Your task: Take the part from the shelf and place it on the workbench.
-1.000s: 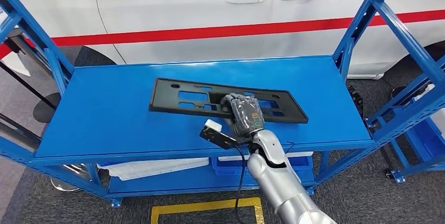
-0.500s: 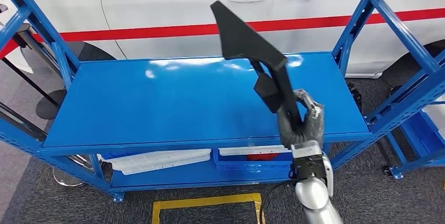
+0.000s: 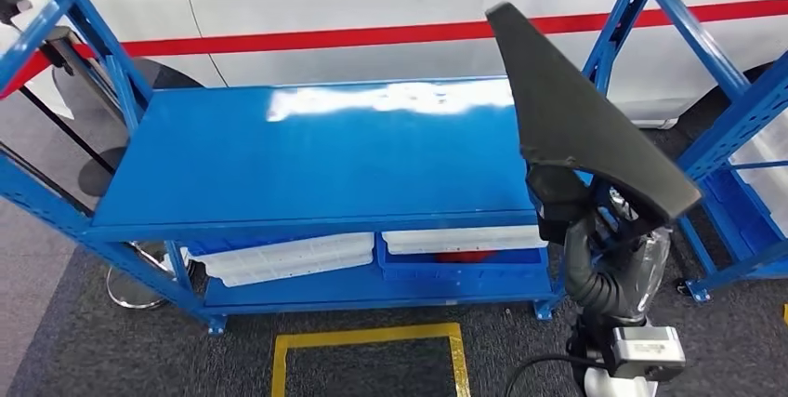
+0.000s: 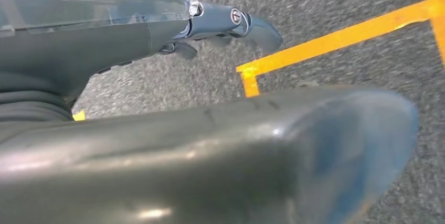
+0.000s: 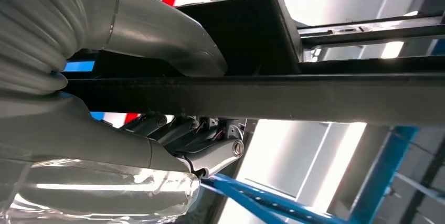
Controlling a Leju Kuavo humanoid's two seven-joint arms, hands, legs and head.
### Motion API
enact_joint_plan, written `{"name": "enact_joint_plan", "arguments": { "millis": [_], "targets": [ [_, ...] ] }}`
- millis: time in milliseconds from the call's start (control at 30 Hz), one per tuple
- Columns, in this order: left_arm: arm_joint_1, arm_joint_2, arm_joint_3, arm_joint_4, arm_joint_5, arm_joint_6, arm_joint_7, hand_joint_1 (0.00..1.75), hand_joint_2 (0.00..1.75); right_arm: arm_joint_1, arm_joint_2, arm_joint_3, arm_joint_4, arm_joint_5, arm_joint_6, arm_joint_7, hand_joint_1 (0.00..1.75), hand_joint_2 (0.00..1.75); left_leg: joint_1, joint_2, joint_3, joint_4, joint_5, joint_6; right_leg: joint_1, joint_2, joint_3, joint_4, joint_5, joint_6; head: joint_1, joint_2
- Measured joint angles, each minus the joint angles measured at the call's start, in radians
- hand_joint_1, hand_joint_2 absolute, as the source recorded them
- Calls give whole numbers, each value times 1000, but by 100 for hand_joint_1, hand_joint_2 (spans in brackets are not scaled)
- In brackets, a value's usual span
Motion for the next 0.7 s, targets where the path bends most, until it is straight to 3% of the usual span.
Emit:
{"name": "enact_joint_plan", "arguments": {
  "millis": [67, 100, 200, 233, 267, 300, 367, 400, 467, 567, 633, 700],
  "targets": [
    [0, 0, 0, 0, 0, -10, -14, 0, 0, 20, -9, -7, -16, -21, -2, -18, 175, 175, 2, 0, -6, -14, 17, 10, -2, 0, -3, 2, 0, 13, 0, 0],
    [1, 0, 0, 0, -1, -15, -21, 0, 0, 35, -14, -13, -27, -34, -4, -30, 175, 175, 6, 0, -10, -21, 28, 16, -3, 2, -8, 15, -19, 19, 0, 0],
    [2, 1, -1, 0, -8, -20, -36, 0, 0, 86, -32, -39, -58, -71, -1, -71, 175, 175, 10, 1, -30, -27, 54, 24, -10, 7, -58, 160, -143, 36, 0, 0],
    [2, 1, -2, 0, -10, -18, -38, 0, 0, 103, -38, -46, -65, -83, 4, -84, 175, 175, 10, 2, -39, -26, 60, 22, -14, 7, -74, 219, -171, 41, 0, 0],
    [3, 1, -2, 0, -9, -13, -36, 0, 0, 119, -44, -51, -70, -96, 11, -95, 175, 175, 11, 2, -47, -23, 65, 19, -18, 6, -78, 252, -178, 47, 0, 0],
    [4, 1, -2, 0, -8, -8, -31, 0, 0, 132, -49, -55, -73, -109, 20, -105, 175, 175, 13, 3, -56, -20, 69, 16, -23, 6, -63, 249, -166, 52, 0, 0],
    [4, 0, -1, 0, 0, 3, -17, 0, 0, 146, -57, -59, -76, -130, 38, -117, 175, 175, 19, 6, -71, -6, 73, 6, -35, 5, 21, 138, -120, 65, 0, 0],
    [3, 0, 0, 0, 8, 9, -13, 0, 0, 149, -59, -60, -76, -136, 45, -120, 175, 175, 20, 6, -80, 2, 72, 1, -36, 7, 62, 77, -104, 65, 0, 0],
    [1, 0, 5, 0, 27, 19, -12, 0, 0, 155, -60, -61, -77, -143, 54, -123, 175, 175, 18, 4, -91, 19, 70, -12, -36, 12, 100, 14, -98, 53, 0, 0],
    [0, -2, 20, 0, 54, 33, -8, 0, 0, 158, -59, -64, -79, -151, 67, -122, 175, 175, 18, 1, -101, 33, 71, -31, -32, 15, 87, 14, -97, 20, 0, 0],
    [1, -2, 30, 0, 65, 38, -1, 0, 0, 158, -59, -66, -79, -162, 80, -120, 175, 175, 21, 1, -122, 81, 27, -40, -31, 12, 77, 13, -85, 3, 0, 0],
    [0, -2, 39, 0, 70, 43, 8, 0, 0, 158, -58, -70, -79, -184, 97, -116, 175, 175, 22, 1, -167, 204, -56, -43, -26, 9, 65, 13, -76, -7, 0, 0]
  ]
}}
